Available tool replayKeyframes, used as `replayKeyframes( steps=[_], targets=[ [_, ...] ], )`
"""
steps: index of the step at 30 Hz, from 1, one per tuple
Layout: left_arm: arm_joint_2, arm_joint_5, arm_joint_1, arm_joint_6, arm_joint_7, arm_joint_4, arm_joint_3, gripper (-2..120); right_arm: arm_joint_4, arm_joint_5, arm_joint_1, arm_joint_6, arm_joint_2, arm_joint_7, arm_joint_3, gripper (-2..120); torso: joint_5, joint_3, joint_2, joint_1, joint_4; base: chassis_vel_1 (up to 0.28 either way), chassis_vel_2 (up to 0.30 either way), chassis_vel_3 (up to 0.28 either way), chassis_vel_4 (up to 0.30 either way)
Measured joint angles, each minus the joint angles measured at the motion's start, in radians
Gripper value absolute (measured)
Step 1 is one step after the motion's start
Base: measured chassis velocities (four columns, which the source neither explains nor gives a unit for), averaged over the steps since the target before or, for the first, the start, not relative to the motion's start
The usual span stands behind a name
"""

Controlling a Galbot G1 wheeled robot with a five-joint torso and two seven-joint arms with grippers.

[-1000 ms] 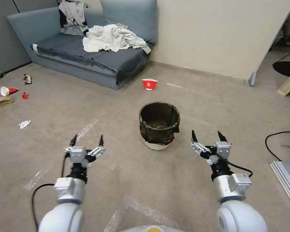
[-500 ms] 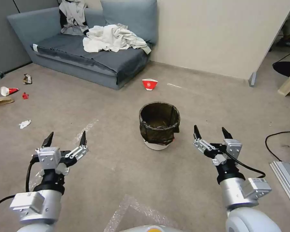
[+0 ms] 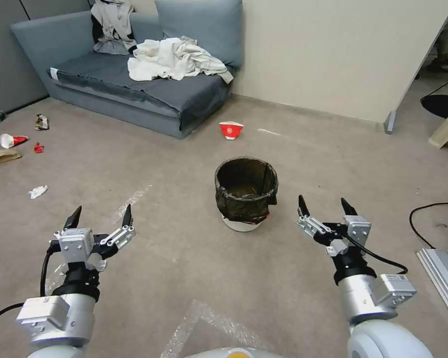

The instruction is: Pick up the trash can from the floor.

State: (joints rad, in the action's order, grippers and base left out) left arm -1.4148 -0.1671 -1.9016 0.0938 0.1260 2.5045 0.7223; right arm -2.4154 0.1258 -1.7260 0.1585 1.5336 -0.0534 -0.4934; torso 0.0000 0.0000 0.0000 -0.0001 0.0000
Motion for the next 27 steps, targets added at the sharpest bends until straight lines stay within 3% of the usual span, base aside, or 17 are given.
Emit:
replayKeyframes(
  steps=[27],
  targets=[
    [-0.006,-0.009,0.003,-0.012,-0.006,-0.004,0.001,100,0.005,0.004,0.012,0.004,0.006,-0.011,-0.001,100,0.0001,0.0,0.0,0.0,0.0001,-0.042,-0.045,-0.04,-0.041]
  ],
)
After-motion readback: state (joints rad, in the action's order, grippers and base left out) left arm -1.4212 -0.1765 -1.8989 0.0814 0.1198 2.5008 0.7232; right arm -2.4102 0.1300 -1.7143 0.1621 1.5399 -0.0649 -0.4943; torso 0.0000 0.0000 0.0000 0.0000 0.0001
